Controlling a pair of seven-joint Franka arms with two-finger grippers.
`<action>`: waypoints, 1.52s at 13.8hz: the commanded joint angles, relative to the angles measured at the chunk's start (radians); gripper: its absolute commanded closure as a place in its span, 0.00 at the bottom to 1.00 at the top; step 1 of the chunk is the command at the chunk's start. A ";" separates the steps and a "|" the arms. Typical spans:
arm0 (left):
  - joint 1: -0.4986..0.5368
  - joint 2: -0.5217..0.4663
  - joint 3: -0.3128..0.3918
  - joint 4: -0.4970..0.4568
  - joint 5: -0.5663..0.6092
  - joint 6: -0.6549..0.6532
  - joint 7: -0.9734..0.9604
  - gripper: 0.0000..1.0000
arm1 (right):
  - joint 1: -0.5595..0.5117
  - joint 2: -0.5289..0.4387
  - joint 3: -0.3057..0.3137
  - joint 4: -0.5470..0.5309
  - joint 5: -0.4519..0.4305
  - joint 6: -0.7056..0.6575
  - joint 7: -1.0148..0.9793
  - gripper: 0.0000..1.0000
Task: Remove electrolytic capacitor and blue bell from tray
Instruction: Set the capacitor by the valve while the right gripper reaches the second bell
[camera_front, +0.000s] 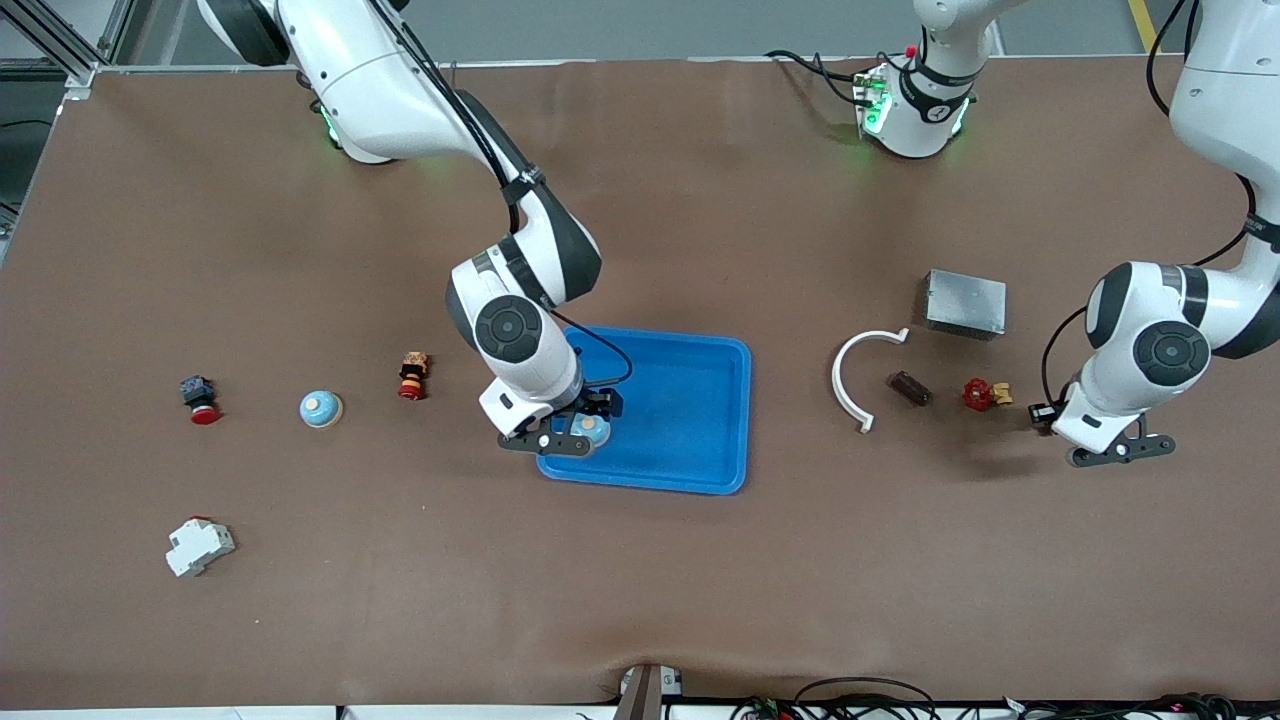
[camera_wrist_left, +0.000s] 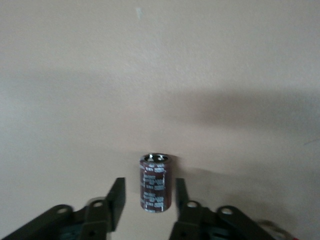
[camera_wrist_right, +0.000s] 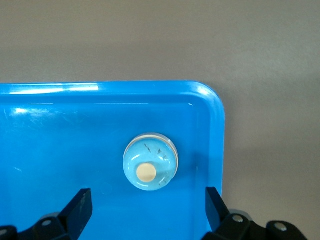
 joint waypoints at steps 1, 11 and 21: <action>0.018 -0.059 -0.024 -0.005 0.017 0.006 0.004 0.00 | 0.002 0.033 -0.010 0.036 0.016 0.014 -0.070 0.00; 0.016 -0.156 -0.232 0.260 -0.211 -0.348 -0.008 0.00 | 0.002 0.080 -0.010 0.036 0.015 0.102 -0.073 0.00; 0.018 -0.290 -0.351 0.518 -0.344 -0.750 0.000 0.00 | 0.010 0.112 -0.010 0.036 0.015 0.108 -0.091 0.00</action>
